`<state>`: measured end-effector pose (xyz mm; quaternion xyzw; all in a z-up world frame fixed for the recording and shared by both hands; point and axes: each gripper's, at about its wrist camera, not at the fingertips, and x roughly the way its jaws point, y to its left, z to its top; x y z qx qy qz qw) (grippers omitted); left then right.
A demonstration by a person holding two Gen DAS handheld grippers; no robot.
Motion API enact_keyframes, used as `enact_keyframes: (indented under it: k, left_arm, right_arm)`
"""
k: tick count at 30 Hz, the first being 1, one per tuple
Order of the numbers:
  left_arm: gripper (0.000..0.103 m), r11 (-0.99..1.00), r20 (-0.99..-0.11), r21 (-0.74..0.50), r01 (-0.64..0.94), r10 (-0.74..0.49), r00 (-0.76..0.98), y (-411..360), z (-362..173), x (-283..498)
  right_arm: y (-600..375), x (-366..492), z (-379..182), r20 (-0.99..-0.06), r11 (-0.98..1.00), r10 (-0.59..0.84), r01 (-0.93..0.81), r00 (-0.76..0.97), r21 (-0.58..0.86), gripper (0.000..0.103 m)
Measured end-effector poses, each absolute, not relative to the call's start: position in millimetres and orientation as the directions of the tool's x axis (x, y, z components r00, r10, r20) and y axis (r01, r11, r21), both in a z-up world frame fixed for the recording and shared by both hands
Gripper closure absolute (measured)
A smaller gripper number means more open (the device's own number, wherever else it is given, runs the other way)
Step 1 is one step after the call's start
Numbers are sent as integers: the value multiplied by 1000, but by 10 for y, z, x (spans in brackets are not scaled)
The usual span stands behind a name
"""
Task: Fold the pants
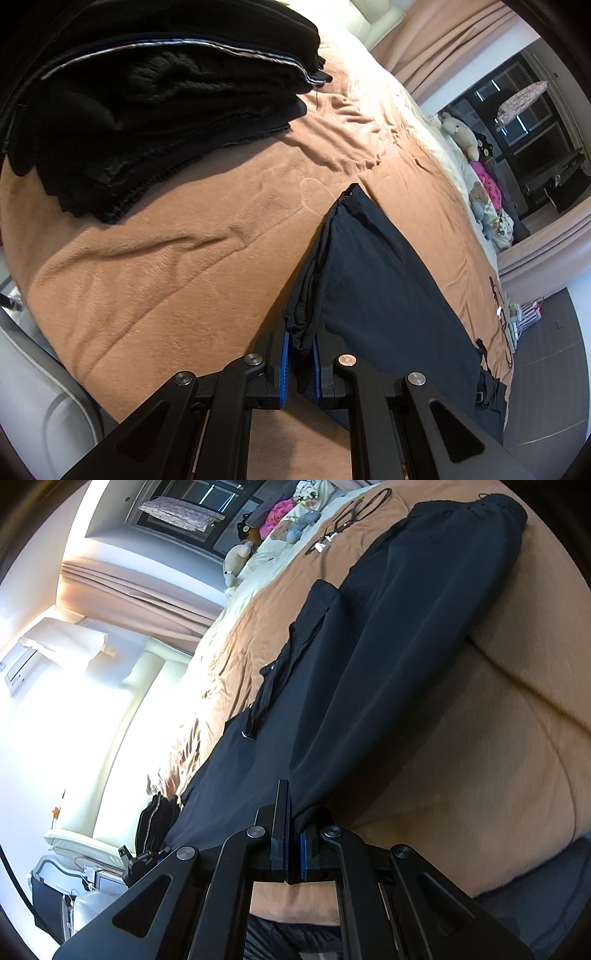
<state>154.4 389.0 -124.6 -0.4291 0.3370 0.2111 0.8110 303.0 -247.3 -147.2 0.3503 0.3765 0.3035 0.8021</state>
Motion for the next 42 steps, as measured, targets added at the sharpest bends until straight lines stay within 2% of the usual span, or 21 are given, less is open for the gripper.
enact_keyframes:
  k: [10,13,15,16,17,18,19,27,42]
  left_arm:
    - [93,521,-738,-553,-650,56,673,4012,-1343,1482]
    - [91,513,-763,-543,-664,28,646,4014,-1443,1496]
    - [89,528,-775,-523,-669,31,631,3999,-1450,1500]
    - [88,538,-782,-510,-671,35,623,3979,-1445,1504]
    - [83,544,-787,-501,-673,37,615,3972,-1445,1505]
    - [76,549,-791,-495,-673,36,611,3958,-1441,1508]
    - [74,552,-788,-498,-669,33,614,3949,-1438,1502]
    - [64,577,-802,-471,-667,34,596,3857,-1408,1531]
    - [62,568,-830,-421,-707,74,553,3811,-1437,1657]
  right_arm:
    - [-2394,3107,-1493,-415,586,748,-222,518,779,102]
    - [-2388,3178,-1545,-470,625,727,-198,500,755,99]
    - [-2419,3207,-1550,-487,641,716,-195,500,743,92]
    - [-2452,3218,-1546,-492,648,709,-192,506,737,80]
    - [-2485,3211,-1539,-490,651,704,-192,514,734,59]
    - [-2542,3204,-1518,-482,654,696,-193,532,732,49]
    - [-2606,3191,-1489,-470,657,685,-194,556,728,37]
    - [-3252,3406,-1486,-431,639,625,-109,651,761,37]
    - [-3869,4175,-1510,-414,609,511,24,753,793,37]
